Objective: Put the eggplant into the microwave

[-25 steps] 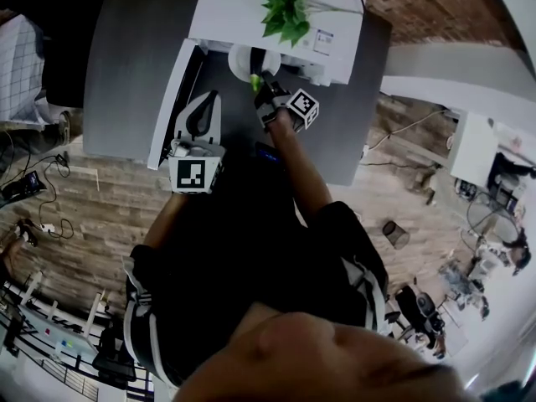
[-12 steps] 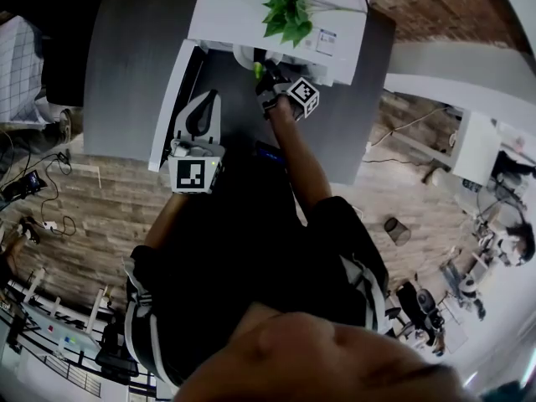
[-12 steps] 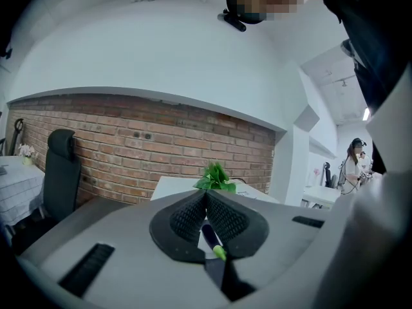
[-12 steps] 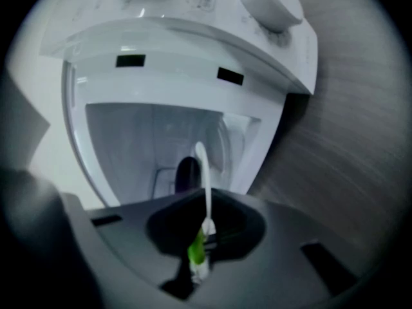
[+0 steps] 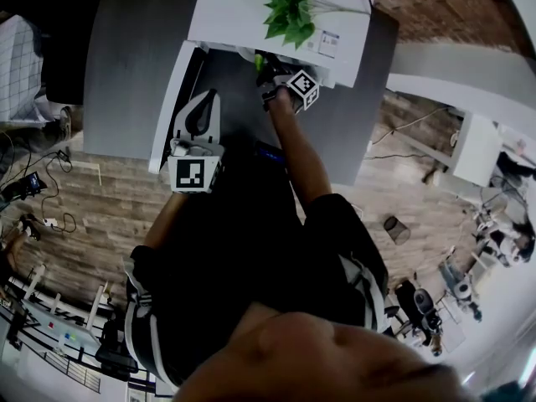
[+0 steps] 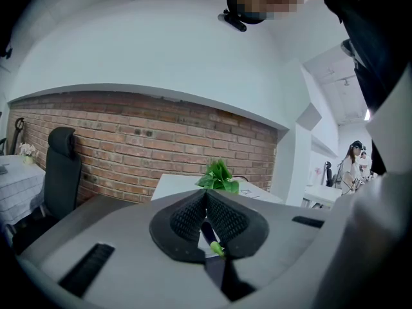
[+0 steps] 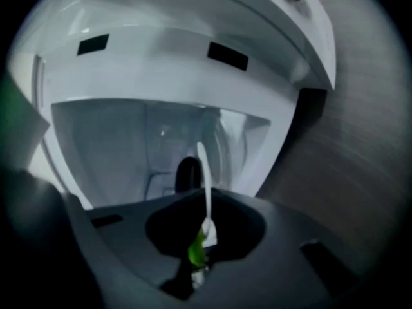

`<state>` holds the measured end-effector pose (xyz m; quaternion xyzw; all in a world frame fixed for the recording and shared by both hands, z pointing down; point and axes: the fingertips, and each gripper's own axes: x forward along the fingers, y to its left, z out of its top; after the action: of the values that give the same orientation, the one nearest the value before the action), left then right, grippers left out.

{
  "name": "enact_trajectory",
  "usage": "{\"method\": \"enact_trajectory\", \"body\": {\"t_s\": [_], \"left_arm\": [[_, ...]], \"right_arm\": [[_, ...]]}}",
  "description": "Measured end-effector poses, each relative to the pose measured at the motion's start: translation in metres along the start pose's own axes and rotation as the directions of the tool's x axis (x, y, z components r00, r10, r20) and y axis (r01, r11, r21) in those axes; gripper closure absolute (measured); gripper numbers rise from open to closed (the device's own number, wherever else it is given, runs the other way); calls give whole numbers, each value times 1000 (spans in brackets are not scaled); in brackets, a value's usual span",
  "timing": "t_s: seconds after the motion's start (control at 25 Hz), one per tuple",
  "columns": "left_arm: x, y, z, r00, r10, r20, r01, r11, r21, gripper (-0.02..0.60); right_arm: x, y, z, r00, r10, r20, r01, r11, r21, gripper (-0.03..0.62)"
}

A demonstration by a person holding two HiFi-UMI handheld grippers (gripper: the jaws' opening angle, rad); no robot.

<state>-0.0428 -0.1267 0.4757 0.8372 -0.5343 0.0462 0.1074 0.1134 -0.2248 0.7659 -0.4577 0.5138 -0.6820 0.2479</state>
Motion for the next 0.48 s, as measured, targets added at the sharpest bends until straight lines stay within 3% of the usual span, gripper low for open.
{"method": "enact_trajectory", "body": {"t_s": [0.48], "left_arm": [[7, 4, -3, 1000, -2, -13, 2, 1000, -7, 546]], "right_arm": [[12, -12, 7, 999, -30, 26, 31, 999, -42, 556]]}}
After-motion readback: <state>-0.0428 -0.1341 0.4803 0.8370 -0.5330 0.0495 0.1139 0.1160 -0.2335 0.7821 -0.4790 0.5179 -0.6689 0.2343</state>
